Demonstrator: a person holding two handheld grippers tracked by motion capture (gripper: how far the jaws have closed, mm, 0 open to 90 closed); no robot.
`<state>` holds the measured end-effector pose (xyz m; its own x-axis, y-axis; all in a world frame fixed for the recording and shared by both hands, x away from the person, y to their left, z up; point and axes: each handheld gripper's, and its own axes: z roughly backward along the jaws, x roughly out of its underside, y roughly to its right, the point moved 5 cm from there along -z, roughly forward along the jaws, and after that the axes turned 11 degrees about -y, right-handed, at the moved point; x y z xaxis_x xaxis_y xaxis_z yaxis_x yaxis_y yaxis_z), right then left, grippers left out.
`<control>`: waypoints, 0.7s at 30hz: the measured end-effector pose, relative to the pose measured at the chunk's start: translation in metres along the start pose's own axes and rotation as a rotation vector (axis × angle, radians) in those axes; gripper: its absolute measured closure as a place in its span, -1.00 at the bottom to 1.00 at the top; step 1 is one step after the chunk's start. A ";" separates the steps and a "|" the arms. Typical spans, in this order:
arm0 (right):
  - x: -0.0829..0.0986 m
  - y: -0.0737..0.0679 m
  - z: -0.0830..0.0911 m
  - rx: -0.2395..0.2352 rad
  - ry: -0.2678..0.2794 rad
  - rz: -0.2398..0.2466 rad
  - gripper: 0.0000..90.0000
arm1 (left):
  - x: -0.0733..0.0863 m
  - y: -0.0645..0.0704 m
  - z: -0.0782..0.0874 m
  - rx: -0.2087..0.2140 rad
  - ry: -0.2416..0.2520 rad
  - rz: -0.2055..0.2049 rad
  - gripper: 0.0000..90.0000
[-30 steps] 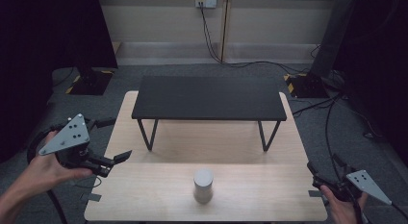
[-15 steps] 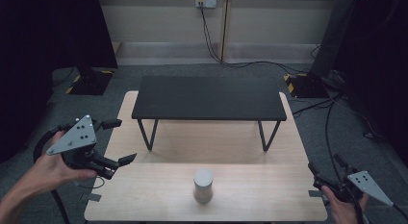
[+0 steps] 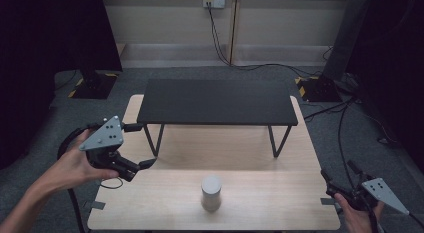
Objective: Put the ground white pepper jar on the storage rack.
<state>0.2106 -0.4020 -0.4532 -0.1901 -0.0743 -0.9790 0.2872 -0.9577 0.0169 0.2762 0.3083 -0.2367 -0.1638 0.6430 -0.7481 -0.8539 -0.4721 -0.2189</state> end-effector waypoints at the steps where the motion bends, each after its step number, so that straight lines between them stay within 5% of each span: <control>1: 0.000 0.000 0.000 0.000 0.001 -0.001 -0.84 | -0.001 -0.001 -0.003 0.010 -0.007 0.000 -0.92; 5: -0.001 -0.001 0.001 -0.002 0.004 -0.001 -0.84 | -0.006 -0.005 -0.012 0.040 -0.030 -0.033 -0.86; 21: -0.001 -0.001 0.001 -0.004 0.004 -0.001 -0.84 | -0.020 -0.014 -0.045 0.115 -0.065 -0.037 -0.93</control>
<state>0.2101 -0.4012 -0.4522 -0.1867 -0.0720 -0.9798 0.2911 -0.9566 0.0148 0.3132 0.2754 -0.2469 -0.1597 0.6985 -0.6976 -0.9102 -0.3777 -0.1698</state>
